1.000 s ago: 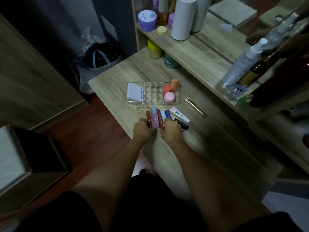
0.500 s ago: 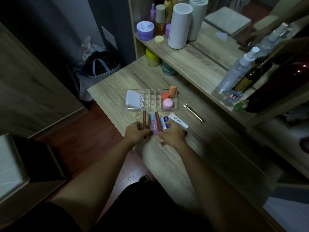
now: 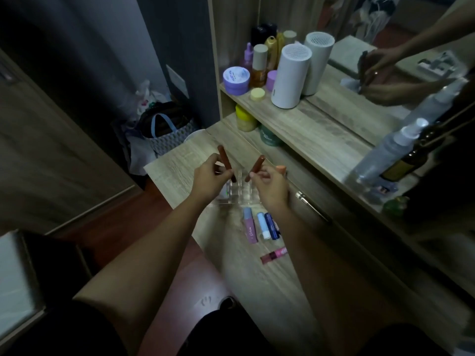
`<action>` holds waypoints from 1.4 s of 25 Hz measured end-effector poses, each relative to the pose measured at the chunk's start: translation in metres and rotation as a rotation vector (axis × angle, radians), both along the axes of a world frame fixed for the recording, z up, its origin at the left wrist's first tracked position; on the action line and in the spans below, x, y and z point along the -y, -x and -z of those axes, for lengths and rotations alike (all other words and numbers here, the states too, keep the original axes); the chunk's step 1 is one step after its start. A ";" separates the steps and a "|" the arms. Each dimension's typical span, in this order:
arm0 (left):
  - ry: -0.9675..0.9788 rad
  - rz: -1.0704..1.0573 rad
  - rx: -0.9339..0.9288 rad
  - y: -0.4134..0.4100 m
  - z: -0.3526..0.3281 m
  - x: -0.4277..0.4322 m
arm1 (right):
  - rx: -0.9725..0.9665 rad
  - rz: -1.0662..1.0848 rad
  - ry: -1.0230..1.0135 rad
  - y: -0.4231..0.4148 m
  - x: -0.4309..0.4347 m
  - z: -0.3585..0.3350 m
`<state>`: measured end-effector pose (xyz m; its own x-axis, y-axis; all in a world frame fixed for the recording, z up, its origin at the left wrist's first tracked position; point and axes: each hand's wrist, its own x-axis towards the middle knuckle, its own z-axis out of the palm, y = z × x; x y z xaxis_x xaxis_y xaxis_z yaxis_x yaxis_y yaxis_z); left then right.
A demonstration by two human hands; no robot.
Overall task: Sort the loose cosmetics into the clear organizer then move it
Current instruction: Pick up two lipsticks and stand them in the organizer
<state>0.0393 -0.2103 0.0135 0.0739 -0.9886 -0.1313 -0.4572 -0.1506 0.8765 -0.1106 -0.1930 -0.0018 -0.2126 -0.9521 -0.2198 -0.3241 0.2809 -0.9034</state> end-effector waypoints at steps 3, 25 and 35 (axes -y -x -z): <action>0.036 0.009 0.097 0.000 0.012 0.015 | -0.126 -0.013 0.054 -0.005 0.017 0.007; 0.088 0.159 0.321 0.003 0.049 0.040 | -0.356 -0.154 -0.056 -0.013 0.038 0.033; 0.093 0.242 0.350 0.003 0.044 0.045 | -0.303 -0.173 0.024 -0.012 0.039 0.029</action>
<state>0.0363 -0.2548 -0.0305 -0.1375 -0.9893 -0.0496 -0.7417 0.0697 0.6671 -0.0989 -0.2324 -0.0309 -0.0998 -0.9839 -0.1482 -0.6198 0.1780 -0.7643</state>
